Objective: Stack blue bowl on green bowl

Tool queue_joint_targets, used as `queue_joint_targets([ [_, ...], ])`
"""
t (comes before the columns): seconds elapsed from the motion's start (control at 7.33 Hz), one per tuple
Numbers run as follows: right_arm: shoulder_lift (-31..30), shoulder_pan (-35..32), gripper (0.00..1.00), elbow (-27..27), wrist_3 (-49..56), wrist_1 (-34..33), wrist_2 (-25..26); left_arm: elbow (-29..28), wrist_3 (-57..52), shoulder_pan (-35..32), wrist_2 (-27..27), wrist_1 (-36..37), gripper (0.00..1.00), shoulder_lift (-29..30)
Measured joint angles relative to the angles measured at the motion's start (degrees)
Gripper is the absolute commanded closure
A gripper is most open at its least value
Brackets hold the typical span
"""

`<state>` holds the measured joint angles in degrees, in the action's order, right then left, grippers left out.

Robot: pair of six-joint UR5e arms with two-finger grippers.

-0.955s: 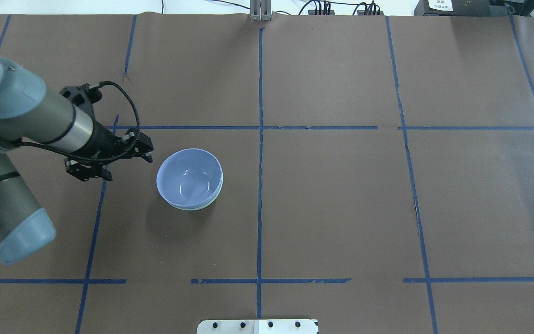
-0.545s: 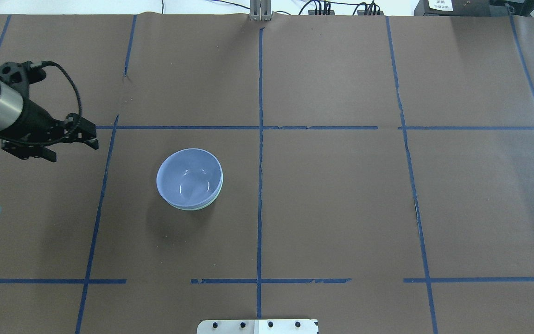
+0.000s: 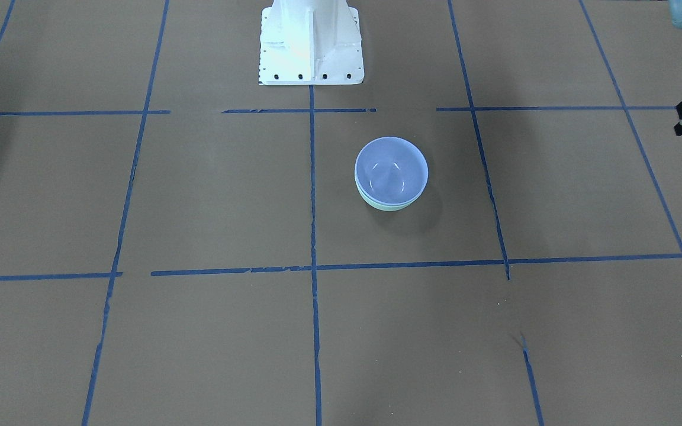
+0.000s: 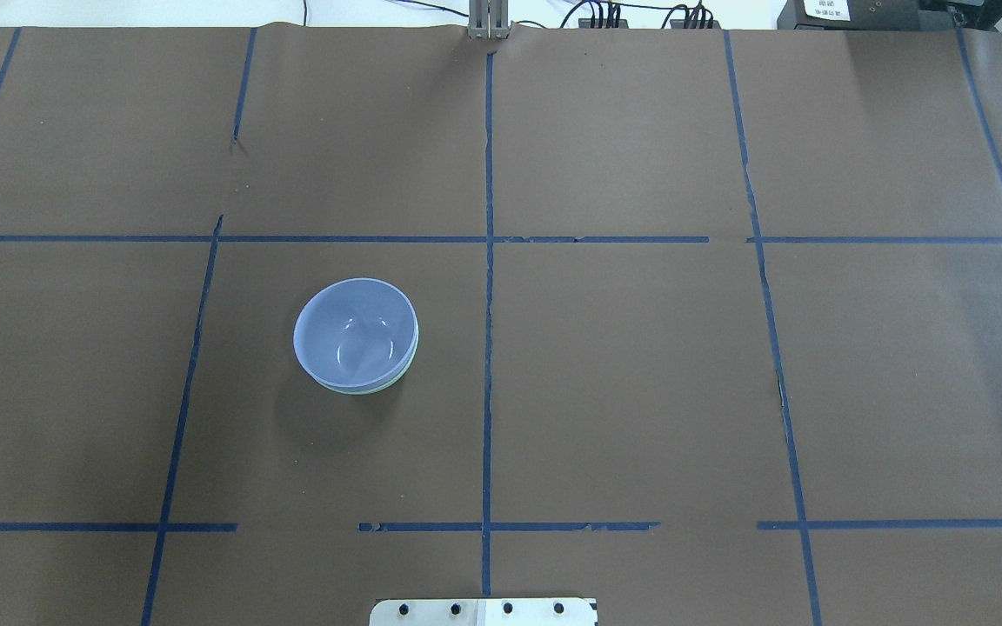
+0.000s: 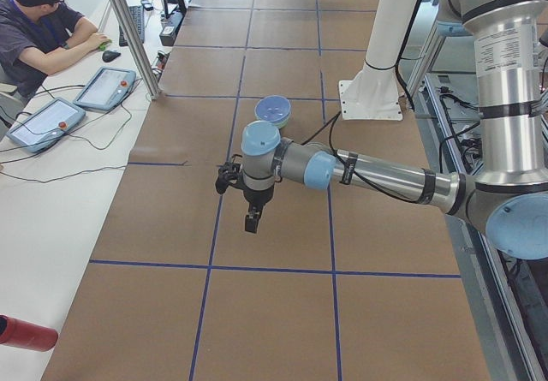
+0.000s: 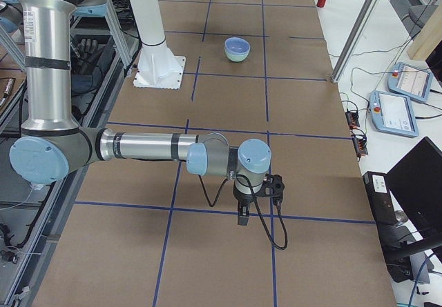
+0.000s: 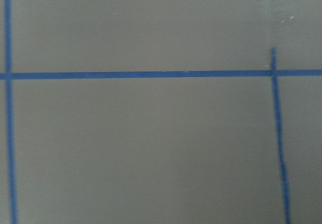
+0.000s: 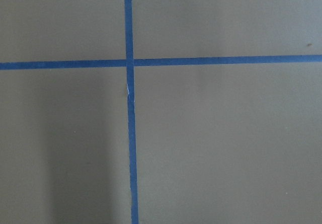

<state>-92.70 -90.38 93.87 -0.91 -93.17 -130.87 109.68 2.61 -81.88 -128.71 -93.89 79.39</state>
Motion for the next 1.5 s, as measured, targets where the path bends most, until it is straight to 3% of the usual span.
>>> queue_joint_targets([
  [0.27,0.0,0.0,0.0,0.0,0.0,0.0,0.0,-3.1,-9.9,-7.3,-0.2,1.5,0.0,-1.8],
  [0.55,0.0,0.0,0.0,0.0,0.0,0.0,0.0,-4.1,-12.4,-10.7,-2.7,4.7,0.0,-1.7],
  [1.5,0.0,0.0,0.0,0.0,0.0,0.0,0.0,-4.6,-12.9,-11.5,-4.6,4.2,0.0,-2.0],
])
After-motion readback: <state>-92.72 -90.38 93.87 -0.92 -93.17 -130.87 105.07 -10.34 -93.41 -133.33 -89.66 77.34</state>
